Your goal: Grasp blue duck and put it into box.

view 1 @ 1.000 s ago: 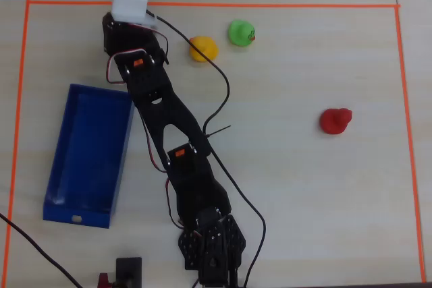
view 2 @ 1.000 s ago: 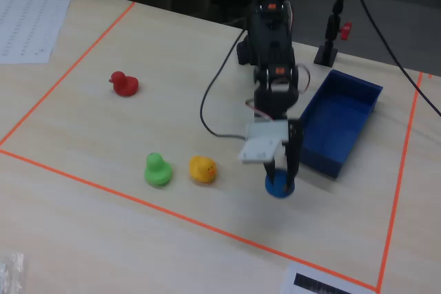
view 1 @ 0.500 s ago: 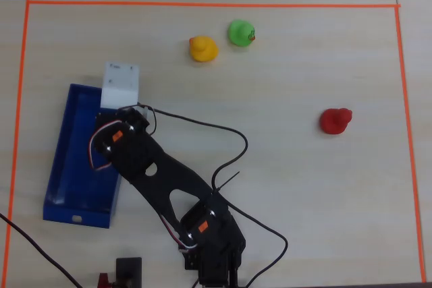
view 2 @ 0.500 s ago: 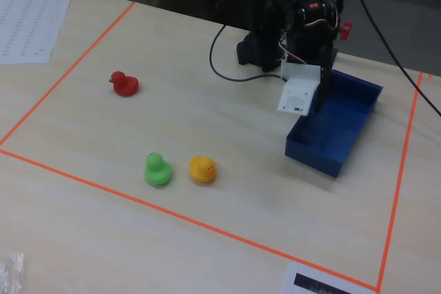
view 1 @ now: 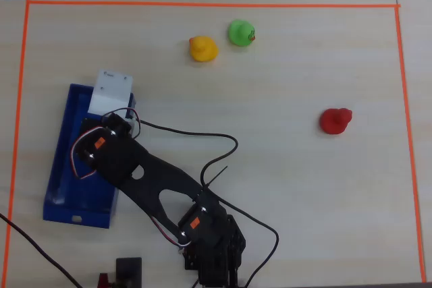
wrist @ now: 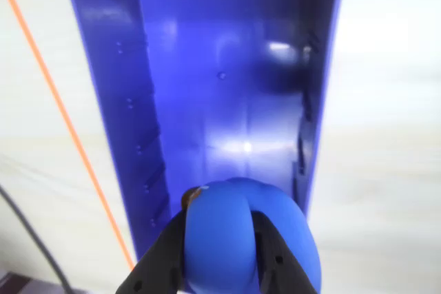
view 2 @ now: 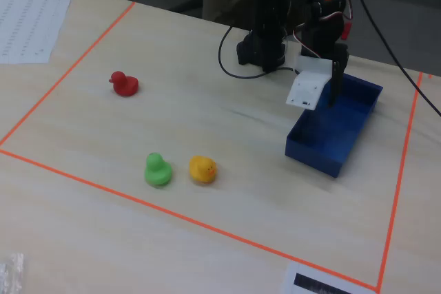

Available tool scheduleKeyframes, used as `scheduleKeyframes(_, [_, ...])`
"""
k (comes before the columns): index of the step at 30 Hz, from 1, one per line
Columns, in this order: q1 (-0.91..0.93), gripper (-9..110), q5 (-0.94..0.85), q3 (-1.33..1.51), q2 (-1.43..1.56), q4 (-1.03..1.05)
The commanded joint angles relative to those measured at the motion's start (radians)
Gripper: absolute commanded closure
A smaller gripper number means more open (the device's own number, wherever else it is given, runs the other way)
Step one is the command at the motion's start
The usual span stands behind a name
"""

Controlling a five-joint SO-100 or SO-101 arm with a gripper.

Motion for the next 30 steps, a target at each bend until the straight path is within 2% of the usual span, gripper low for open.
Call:
scheduleKeyframes(1, [-0.041, 101, 0.018, -0.060, -0.029, -0.006])
scheduleKeyframes(4, [-0.055, 100, 0.008, -0.054, -0.089, -0.029])
scheduleKeyframes(10, [-0.067, 69, -0.038, 0.006, -0.123, -0.083])
scheduleKeyframes(12, [-0.060, 64, -0.054, 0.000, -0.123, -0.078])
scheduleKeyframes(15, [-0.014, 73, -0.071, -0.020, -0.097, -0.066])
scheduleKeyframes(19, [0.126, 101, -0.115, -0.038, 0.012, -0.044])
scheduleKeyframes(24, [0.374, 101, -0.262, 0.170, 0.344, -0.198])
scheduleKeyframes(30, [0.706, 101, -0.520, 0.770, 0.888, -0.617])
